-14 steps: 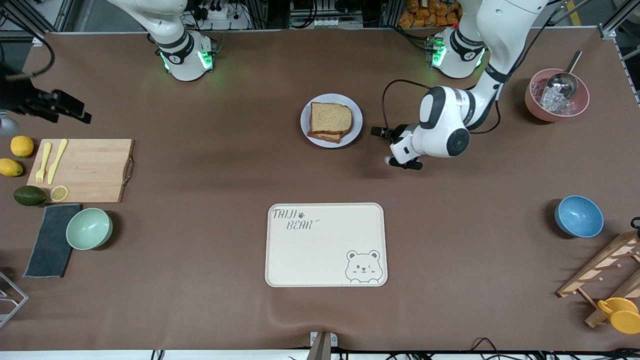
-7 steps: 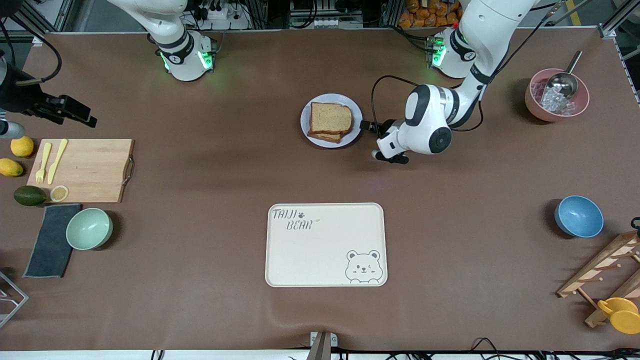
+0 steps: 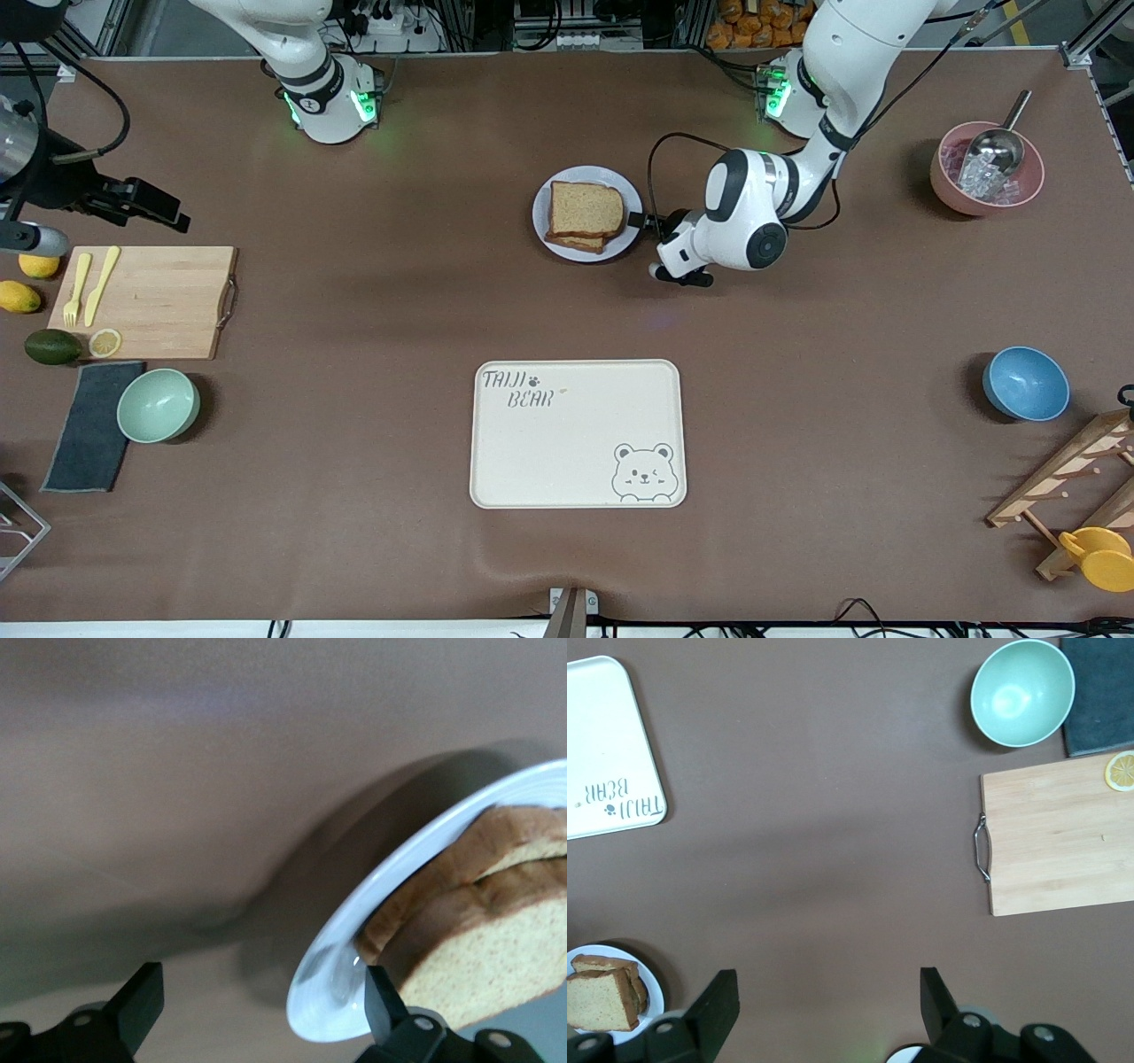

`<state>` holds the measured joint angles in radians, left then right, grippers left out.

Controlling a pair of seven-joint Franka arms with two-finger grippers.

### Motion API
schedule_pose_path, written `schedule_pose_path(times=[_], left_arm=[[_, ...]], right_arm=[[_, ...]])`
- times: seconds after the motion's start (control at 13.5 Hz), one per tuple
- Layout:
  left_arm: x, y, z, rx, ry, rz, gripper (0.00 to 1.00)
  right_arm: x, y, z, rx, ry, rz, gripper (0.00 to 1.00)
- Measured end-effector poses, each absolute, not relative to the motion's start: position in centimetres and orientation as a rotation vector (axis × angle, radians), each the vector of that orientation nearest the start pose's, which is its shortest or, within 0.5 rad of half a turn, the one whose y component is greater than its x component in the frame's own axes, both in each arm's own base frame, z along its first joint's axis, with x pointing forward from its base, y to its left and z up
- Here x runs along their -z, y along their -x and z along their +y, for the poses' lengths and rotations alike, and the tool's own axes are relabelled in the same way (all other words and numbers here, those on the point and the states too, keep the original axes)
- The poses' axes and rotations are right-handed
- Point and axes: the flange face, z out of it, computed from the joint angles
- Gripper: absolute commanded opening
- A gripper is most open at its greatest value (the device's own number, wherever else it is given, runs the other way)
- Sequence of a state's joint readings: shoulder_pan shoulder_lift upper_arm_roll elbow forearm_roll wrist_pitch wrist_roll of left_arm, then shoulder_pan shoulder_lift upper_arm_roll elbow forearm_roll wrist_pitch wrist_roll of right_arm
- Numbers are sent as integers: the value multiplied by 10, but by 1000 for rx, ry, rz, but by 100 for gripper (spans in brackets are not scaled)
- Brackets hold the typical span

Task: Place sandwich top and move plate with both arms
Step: 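Lower the left gripper to the plate rim and grip it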

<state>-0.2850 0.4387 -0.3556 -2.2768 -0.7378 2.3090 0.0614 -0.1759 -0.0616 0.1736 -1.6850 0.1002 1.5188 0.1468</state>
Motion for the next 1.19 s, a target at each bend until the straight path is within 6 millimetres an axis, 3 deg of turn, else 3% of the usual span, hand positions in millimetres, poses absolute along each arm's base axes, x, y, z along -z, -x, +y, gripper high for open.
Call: schedule_pose_path(times=[0.3, 0.59, 1.19], left_arm=[[-149, -370, -328, -969, 3460, 104, 100], [-149, -369, -329, -971, 3458, 107, 100], [-144, -363, -329, -974, 3482, 226, 100]], right_arm=[[-600, -528, 14, -166, 3047, 225, 92], [-596, -531, 18, -167, 3046, 214, 93], [-595, -536, -9, -127, 3044, 182, 95]])
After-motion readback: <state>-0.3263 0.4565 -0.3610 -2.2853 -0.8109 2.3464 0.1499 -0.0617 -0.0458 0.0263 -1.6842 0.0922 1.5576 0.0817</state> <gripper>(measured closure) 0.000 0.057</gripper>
